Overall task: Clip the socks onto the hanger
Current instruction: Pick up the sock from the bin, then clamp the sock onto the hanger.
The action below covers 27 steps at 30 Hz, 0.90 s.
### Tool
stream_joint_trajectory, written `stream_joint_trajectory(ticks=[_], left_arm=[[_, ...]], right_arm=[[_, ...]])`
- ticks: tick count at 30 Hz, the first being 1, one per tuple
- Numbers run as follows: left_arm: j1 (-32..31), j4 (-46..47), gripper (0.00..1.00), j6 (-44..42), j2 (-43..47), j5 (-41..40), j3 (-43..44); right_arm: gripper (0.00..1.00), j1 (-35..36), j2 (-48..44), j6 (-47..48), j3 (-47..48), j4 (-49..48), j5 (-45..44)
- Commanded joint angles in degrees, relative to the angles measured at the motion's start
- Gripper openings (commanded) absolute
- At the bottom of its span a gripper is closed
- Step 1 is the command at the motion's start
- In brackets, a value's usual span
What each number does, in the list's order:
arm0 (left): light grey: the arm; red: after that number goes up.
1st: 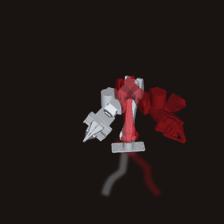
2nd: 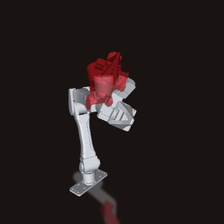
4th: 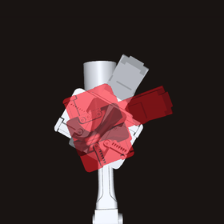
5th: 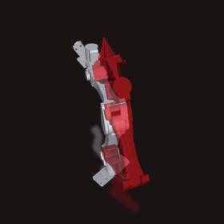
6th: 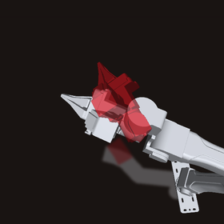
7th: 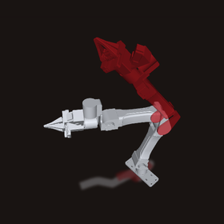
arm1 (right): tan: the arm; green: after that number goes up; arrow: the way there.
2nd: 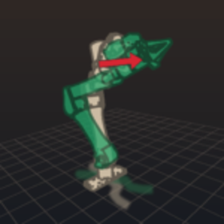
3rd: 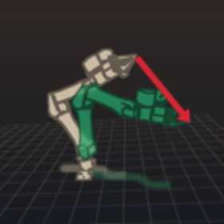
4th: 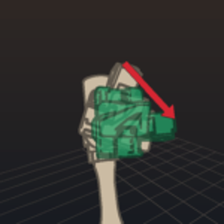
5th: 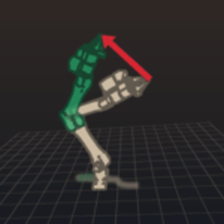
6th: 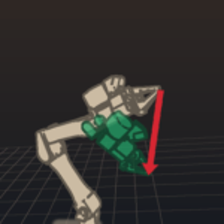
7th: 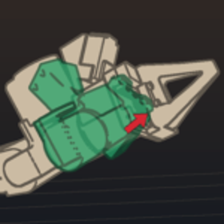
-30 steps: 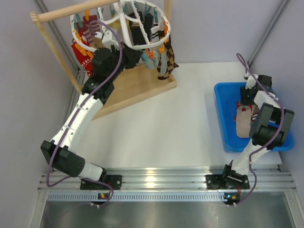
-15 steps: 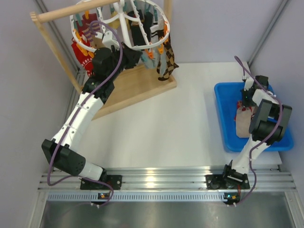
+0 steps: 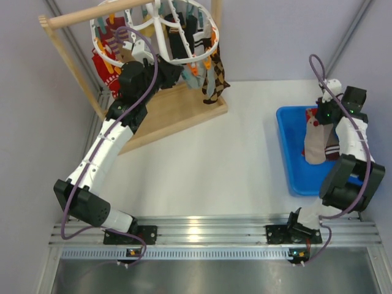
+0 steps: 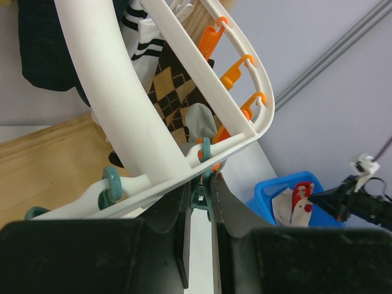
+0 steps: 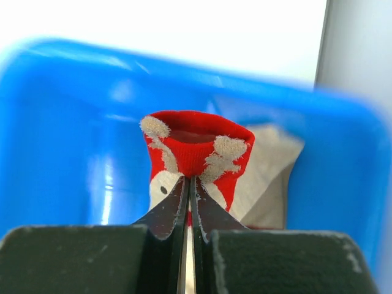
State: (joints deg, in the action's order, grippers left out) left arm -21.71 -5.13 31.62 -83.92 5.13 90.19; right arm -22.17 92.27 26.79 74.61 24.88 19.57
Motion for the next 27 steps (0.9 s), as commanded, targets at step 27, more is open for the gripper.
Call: stream_joint_trajectory(ticks=[27], left_arm=[[0.4,10.3,0.00,5.6,2.4,9.6,-3.2]], right_arm=[[0.00,53.0,-12.5,-8.7,4.1,-26.8,16.9]])
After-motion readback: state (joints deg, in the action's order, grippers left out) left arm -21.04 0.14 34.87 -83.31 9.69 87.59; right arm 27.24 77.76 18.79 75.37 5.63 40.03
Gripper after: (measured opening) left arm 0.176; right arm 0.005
